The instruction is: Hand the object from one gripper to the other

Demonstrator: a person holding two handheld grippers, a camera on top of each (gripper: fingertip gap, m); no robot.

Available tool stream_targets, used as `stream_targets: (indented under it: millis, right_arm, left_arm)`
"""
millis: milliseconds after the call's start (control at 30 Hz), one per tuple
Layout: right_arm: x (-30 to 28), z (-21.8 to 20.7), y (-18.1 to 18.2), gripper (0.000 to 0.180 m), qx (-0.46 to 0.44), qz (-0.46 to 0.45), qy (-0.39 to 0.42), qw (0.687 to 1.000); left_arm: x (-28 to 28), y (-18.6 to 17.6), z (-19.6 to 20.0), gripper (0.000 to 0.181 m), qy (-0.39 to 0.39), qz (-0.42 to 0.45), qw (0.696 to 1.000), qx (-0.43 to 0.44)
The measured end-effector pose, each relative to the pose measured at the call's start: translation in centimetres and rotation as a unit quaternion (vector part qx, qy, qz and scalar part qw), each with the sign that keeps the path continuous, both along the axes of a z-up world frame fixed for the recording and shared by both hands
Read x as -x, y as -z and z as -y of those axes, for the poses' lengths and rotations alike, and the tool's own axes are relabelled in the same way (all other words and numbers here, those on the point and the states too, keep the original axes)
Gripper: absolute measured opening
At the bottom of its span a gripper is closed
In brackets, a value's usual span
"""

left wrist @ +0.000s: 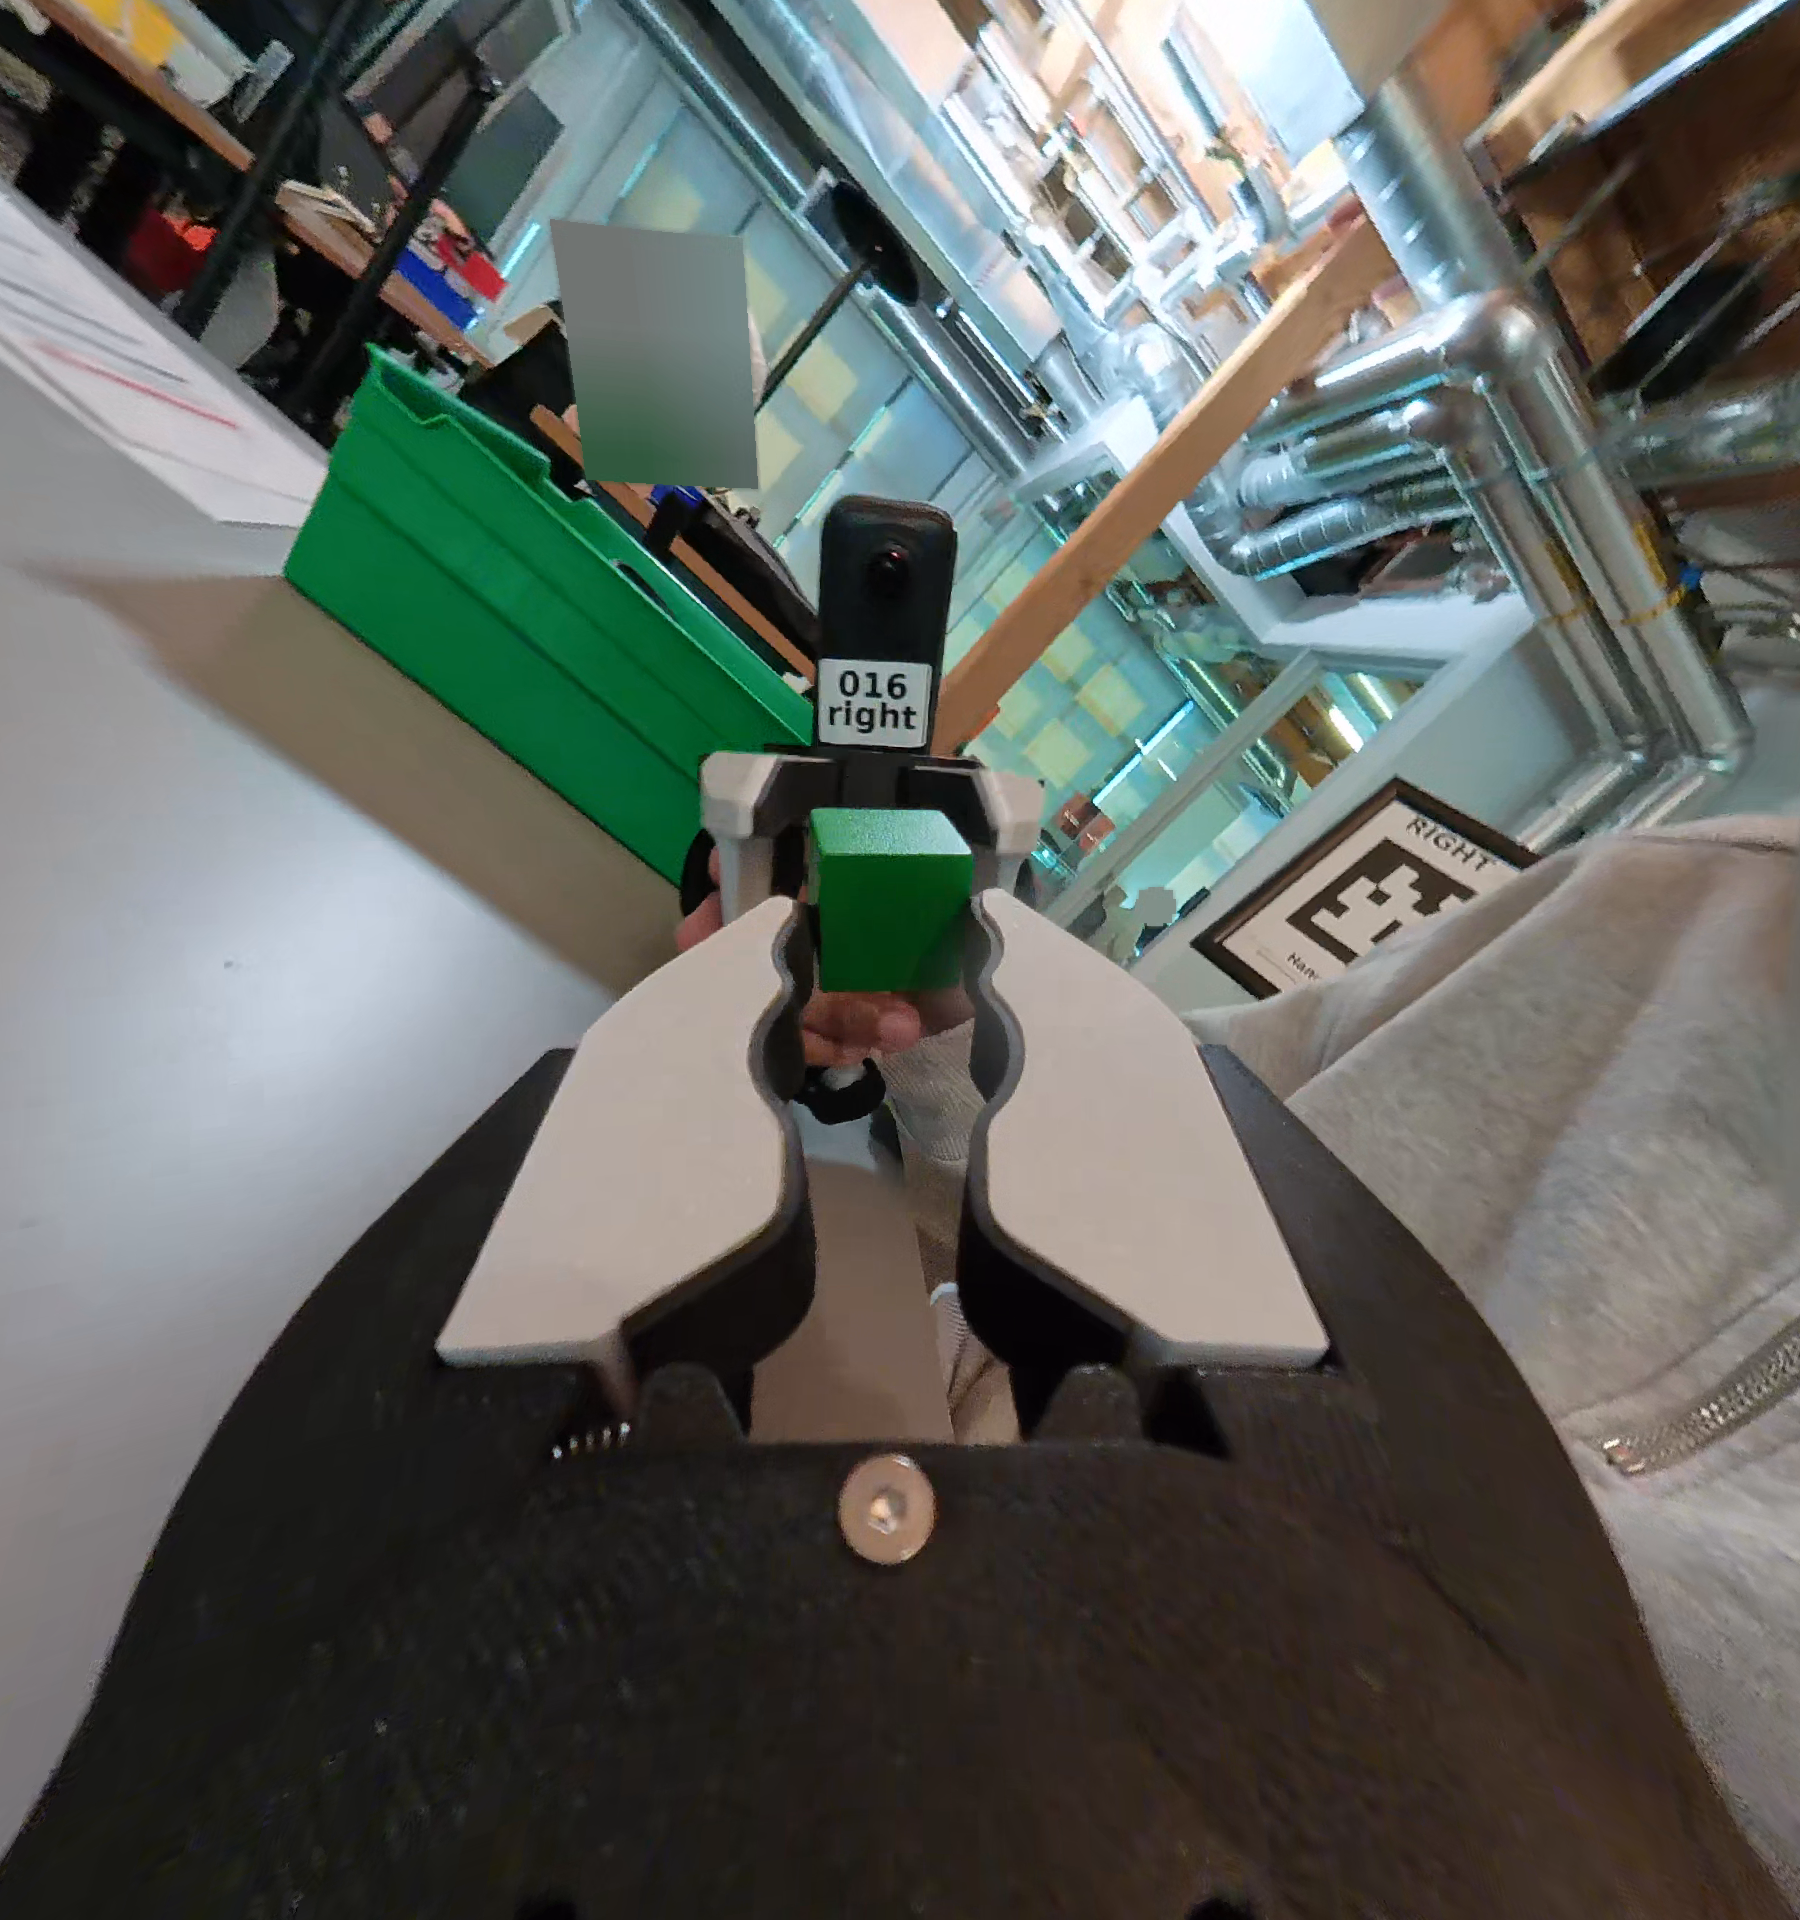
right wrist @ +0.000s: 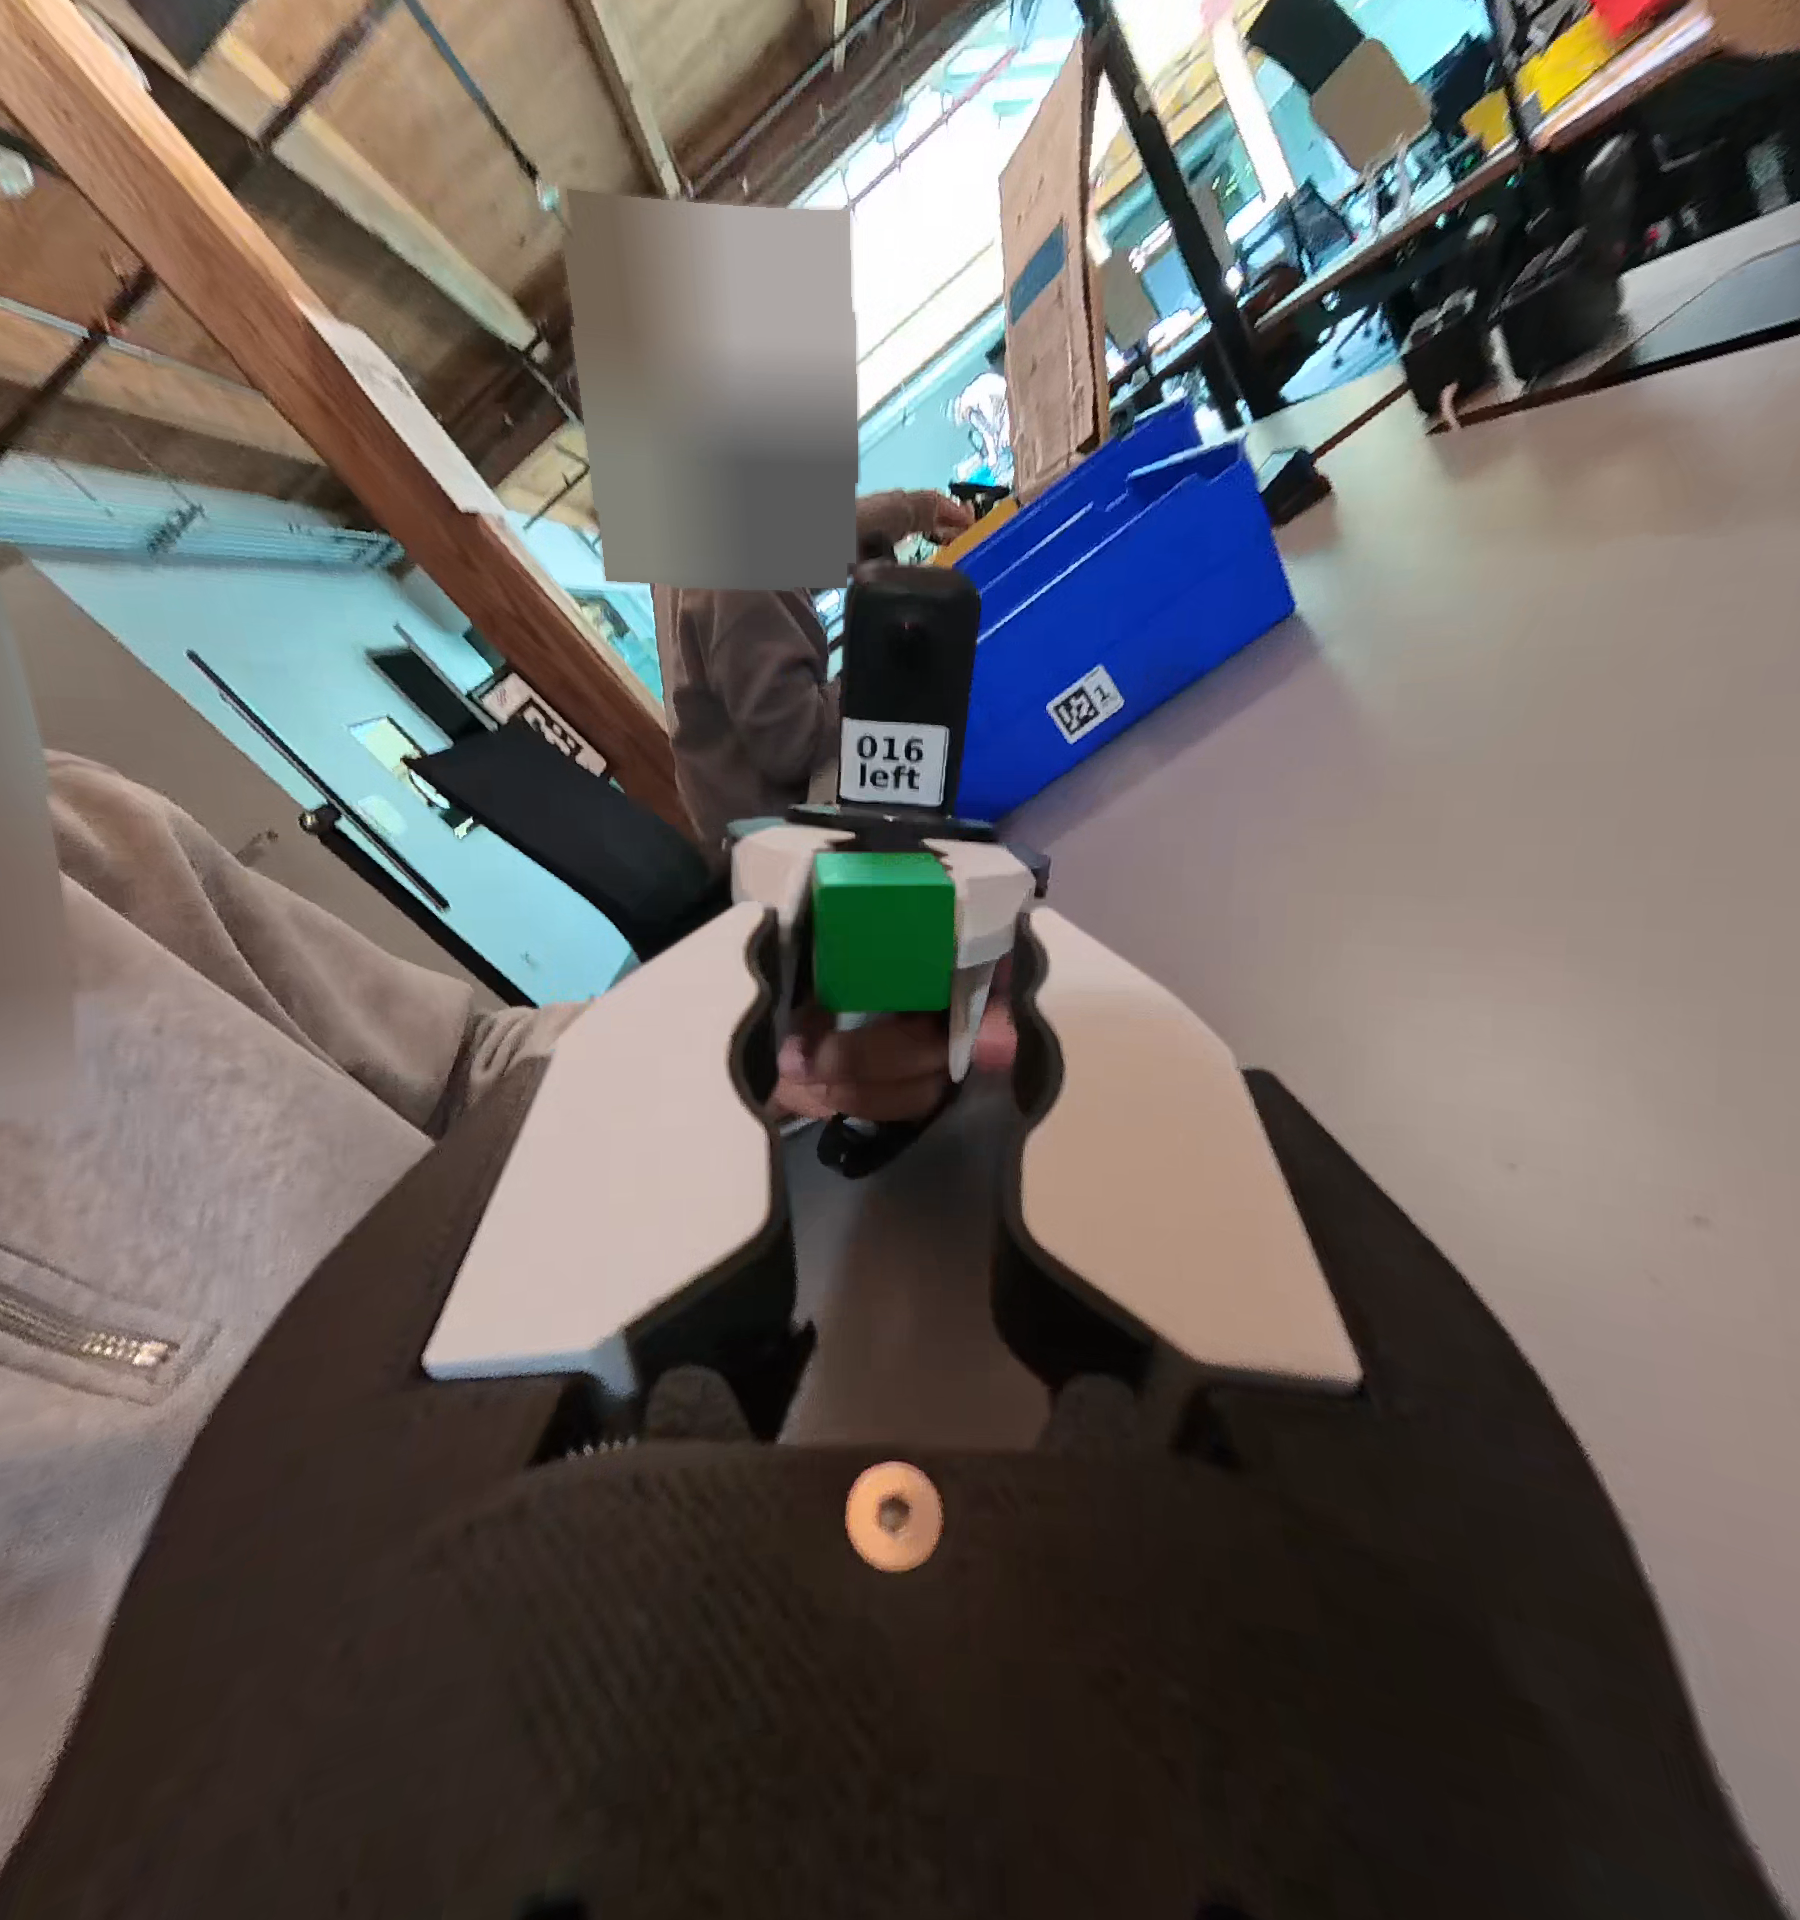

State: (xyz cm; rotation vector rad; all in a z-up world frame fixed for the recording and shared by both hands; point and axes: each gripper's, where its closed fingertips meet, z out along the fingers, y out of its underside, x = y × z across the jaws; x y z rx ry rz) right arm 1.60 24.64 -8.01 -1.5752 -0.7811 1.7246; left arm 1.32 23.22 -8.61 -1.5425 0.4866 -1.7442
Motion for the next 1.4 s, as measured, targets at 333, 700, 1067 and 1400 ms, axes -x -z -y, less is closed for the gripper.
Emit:
stream_targets:
  millis: [333,700,1067,1400]
  right_arm:
    - [0.5,0.9,0.0,0.027,-0.018,0.019,-0.012,1.000]
    - [-0.2,0.0,0.5,0.027,0.161,-0.023,-0.060,0.985]
    - [0.3,1.2,1.7,0.027,0.284,-0.025,-0.137,0.949]
    - [-1.1,-1.9,-0.4,0.061,0.174,-0.103,-0.024,0.979]
  left_arm:
    - [-0.7,-0.1,0.7,0.028,0.014,-0.003,1.000,-0.012]
    - [0.5,-2.0,-0.2,0.066,-0.120,-0.041,0.974,-0.190]
    - [-1.0,1.2,0.7,0.027,-0.130,-0.243,0.889,-0.366]
    - [-0.5,0.7,0.1,0.025,-0.101,-0.173,0.951,-0.234]
